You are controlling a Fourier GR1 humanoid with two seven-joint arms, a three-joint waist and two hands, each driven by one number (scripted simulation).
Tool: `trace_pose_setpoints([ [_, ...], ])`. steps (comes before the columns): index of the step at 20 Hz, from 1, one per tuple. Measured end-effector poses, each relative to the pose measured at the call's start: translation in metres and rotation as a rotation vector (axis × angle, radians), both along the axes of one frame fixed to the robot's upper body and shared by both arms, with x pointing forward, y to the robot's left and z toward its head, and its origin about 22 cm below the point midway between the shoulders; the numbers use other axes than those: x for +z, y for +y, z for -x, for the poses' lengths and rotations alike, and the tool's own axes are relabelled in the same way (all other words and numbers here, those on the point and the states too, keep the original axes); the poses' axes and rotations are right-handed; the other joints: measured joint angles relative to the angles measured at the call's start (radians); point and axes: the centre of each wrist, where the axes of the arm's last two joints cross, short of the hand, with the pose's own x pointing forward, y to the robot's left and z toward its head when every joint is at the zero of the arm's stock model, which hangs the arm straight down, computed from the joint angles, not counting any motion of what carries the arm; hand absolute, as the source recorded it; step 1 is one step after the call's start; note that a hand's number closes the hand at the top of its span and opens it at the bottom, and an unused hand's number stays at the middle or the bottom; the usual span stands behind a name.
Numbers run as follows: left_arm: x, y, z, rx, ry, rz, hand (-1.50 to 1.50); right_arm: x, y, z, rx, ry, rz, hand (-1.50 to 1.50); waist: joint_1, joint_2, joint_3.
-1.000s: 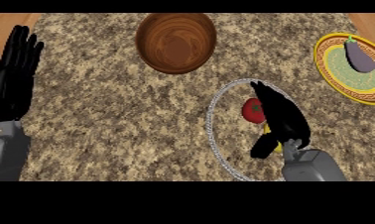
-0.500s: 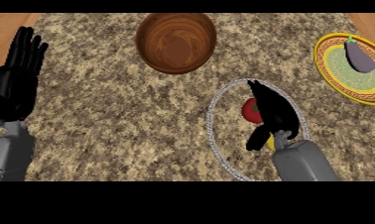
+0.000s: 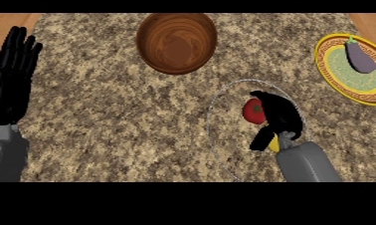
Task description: Pick the tomato from the placemat and place it in the bowl
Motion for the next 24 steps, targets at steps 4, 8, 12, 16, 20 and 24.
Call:
trace_pose_setpoints([
  [4,-0.002,0.001,-0.004,0.006,-0.003,-0.003,0.00,-0.001,0.002,-0.002,0.022,-0.078,0.004,1.50,-0.001,-0.002,-0.002],
  [8,-0.006,0.002,-0.003,0.008,0.002,-0.003,0.00,0.000,0.003,-0.002,0.046,-0.112,0.012,1.50,-0.002,-0.004,-0.004],
  [12,-0.005,-0.002,-0.006,-0.001,-0.001,-0.001,0.00,0.007,-0.046,-0.024,0.094,-0.119,0.044,1.50,0.004,0.002,-0.001],
  [16,0.000,-0.007,-0.012,-0.025,-0.017,0.006,0.00,0.039,-0.126,-0.049,0.167,-0.096,0.115,1.50,0.028,0.019,0.003],
  [20,0.002,-0.010,-0.017,-0.043,-0.026,0.002,0.00,0.070,-0.190,-0.063,0.213,-0.108,0.149,1.50,0.049,0.027,0.005],
  [24,-0.001,-0.015,-0.018,-0.054,-0.020,0.002,0.00,0.103,-0.230,-0.075,0.221,-0.184,0.181,1.50,0.058,0.027,0.006],
])
